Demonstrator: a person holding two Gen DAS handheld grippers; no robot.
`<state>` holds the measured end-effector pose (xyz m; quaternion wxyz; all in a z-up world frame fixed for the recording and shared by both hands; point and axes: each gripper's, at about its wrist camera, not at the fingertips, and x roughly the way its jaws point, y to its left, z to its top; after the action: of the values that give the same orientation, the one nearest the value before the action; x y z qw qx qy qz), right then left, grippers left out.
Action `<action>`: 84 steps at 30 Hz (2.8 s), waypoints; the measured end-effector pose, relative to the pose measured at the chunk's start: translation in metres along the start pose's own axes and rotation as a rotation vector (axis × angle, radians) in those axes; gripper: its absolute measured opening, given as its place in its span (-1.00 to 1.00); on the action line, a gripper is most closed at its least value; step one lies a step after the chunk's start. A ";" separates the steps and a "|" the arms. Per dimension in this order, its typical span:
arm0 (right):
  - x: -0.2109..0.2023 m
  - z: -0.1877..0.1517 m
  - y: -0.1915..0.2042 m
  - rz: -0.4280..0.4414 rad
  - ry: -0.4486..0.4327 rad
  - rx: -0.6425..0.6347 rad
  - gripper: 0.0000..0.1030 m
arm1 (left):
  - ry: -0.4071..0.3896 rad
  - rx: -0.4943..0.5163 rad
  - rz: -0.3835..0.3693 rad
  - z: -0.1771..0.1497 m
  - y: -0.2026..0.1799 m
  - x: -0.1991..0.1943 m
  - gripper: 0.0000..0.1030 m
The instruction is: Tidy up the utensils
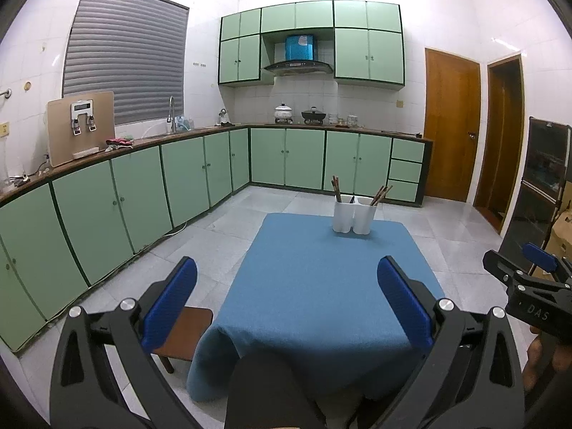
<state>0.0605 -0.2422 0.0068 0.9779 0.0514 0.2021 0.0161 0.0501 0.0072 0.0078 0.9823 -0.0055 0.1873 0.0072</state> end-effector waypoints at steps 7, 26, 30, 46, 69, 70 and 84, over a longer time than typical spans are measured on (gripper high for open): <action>-0.003 0.000 0.000 -0.002 -0.011 0.005 0.90 | -0.003 -0.001 -0.001 -0.003 0.002 -0.001 0.90; -0.008 -0.001 0.002 -0.003 -0.024 0.013 0.90 | 0.004 -0.002 -0.009 -0.002 0.002 -0.004 0.90; -0.008 -0.001 0.002 -0.004 -0.026 0.012 0.90 | 0.004 -0.002 -0.010 -0.001 0.003 -0.003 0.90; -0.009 0.001 0.001 -0.004 -0.027 0.015 0.90 | 0.002 0.000 -0.012 -0.002 0.002 -0.002 0.90; -0.007 0.006 0.004 -0.005 -0.034 0.015 0.90 | 0.005 0.001 -0.020 -0.006 -0.001 0.001 0.90; -0.008 0.005 0.003 -0.005 -0.034 0.015 0.90 | 0.005 0.001 -0.020 -0.006 -0.001 0.001 0.90; -0.008 0.004 0.004 -0.005 -0.034 0.017 0.90 | 0.007 0.001 -0.023 -0.004 -0.002 -0.001 0.90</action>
<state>0.0550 -0.2390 0.0135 0.9808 0.0593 0.1855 0.0109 0.0479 0.0055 0.0042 0.9816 -0.0069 0.1907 -0.0041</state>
